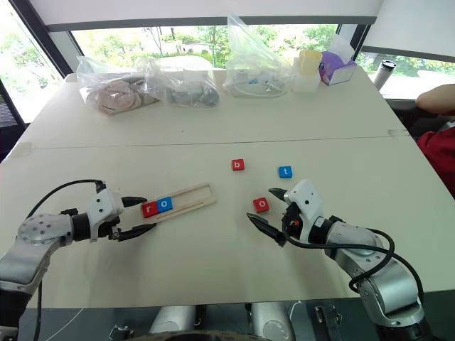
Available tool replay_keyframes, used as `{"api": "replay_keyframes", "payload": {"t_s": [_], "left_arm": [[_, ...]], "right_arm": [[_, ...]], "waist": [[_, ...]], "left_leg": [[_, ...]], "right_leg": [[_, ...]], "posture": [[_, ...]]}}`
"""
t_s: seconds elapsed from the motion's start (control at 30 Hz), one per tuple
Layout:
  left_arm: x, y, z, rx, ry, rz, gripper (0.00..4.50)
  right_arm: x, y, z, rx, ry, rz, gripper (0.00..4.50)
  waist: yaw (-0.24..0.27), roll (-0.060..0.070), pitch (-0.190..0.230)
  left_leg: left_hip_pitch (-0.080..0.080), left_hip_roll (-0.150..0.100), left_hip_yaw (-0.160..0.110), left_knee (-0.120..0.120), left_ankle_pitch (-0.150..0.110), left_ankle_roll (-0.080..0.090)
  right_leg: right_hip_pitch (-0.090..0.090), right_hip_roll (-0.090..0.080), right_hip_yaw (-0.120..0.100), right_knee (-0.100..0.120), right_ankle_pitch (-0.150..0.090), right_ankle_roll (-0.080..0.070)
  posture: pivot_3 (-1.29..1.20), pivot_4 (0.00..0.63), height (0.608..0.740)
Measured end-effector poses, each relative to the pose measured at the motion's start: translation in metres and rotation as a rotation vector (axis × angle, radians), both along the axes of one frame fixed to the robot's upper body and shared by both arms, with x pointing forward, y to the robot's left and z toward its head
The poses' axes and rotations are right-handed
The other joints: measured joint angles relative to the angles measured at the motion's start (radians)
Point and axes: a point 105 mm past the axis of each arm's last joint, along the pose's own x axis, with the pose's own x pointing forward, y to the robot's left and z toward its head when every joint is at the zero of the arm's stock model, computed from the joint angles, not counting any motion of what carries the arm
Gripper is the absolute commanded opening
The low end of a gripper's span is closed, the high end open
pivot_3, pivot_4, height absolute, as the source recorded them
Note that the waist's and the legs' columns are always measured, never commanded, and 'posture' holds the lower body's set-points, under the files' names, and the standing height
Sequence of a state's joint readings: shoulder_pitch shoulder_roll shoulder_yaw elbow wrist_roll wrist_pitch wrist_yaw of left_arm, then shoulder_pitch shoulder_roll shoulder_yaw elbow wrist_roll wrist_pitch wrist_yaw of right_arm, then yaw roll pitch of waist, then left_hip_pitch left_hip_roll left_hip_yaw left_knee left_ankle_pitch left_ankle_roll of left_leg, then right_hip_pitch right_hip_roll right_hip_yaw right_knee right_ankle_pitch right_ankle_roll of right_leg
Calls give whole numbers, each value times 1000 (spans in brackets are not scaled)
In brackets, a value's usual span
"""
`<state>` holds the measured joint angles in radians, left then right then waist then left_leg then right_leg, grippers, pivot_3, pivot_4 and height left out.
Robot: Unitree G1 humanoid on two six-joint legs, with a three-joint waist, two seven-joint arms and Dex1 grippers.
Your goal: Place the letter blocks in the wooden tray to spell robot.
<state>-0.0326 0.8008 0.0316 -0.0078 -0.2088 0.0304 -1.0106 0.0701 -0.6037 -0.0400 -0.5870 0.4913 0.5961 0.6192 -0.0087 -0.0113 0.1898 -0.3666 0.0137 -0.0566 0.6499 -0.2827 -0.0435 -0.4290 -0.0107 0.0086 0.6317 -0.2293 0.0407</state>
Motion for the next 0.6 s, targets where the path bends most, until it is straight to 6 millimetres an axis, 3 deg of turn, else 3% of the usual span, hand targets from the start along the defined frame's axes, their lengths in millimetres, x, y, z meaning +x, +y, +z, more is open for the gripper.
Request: {"api": "replay_keyframes", "payload": {"t_s": [0.6], "left_arm": [[24,-39,2,15,35,-296,3168]], "right_arm": [[5,-1,-5,4,-10,-51,4500]], "waist": [[-3,1,-1]], "left_leg": [[-2,-2,0,1,0,0]], "right_leg": [[0,0,1,0,2,3]], "posture": [[0,150,740]]}}
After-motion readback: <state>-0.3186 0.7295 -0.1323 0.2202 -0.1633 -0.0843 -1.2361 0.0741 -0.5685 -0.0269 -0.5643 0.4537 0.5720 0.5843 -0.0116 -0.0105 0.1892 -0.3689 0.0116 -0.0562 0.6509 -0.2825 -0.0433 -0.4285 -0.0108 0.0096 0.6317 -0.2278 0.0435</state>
